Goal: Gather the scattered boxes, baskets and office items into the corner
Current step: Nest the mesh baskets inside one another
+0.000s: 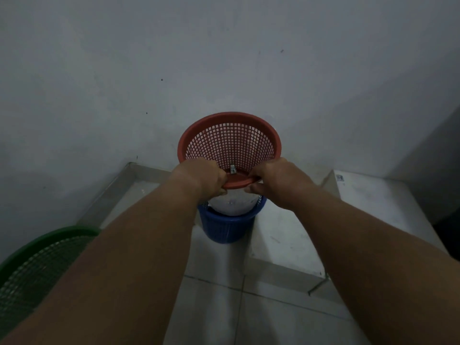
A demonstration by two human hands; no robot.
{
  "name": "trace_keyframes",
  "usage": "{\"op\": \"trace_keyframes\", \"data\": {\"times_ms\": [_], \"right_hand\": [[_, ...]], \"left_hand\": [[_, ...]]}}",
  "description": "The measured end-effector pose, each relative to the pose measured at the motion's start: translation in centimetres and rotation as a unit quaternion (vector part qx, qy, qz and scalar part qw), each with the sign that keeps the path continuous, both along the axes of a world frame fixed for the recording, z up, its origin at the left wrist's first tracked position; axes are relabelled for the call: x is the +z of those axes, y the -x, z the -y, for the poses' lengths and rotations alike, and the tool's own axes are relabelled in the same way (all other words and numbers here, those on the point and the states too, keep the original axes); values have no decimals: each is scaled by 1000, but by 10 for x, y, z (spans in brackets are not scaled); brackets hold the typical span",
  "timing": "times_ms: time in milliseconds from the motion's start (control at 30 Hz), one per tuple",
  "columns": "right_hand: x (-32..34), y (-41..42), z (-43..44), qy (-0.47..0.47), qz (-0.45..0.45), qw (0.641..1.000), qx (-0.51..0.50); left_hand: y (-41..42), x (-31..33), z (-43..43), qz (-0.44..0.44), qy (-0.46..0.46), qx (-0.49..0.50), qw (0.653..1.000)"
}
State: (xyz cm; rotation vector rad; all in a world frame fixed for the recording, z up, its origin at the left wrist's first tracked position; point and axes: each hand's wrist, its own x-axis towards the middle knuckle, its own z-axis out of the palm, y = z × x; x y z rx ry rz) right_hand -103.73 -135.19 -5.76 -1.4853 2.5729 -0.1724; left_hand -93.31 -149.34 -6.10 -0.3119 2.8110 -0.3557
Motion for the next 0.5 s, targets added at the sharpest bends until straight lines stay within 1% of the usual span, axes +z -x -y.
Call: {"op": "trace_keyframes", "data": {"times_ms": [100, 267, 333, 433, 500], "right_hand": [[-7, -2, -2, -7, -10, 1000, 0], [-6, -14, -13, -50, -29, 998, 13], [-5, -28, -13, -72, -16, 997, 19], [-14, -57, -7, -98, 5, 994, 55], [-25, -81, -8, -81, 11, 993, 87]], "left_hand": [[-3, -4, -2, 1, -15, 14, 1000], [-20, -3, -14, 8, -13, 32, 999], [-34, -6, -22, -3, -30, 50, 998], [-66, -16, -37, -47, -26, 76, 996], [-98, -24, -43, -59, -24, 119, 991]]}}
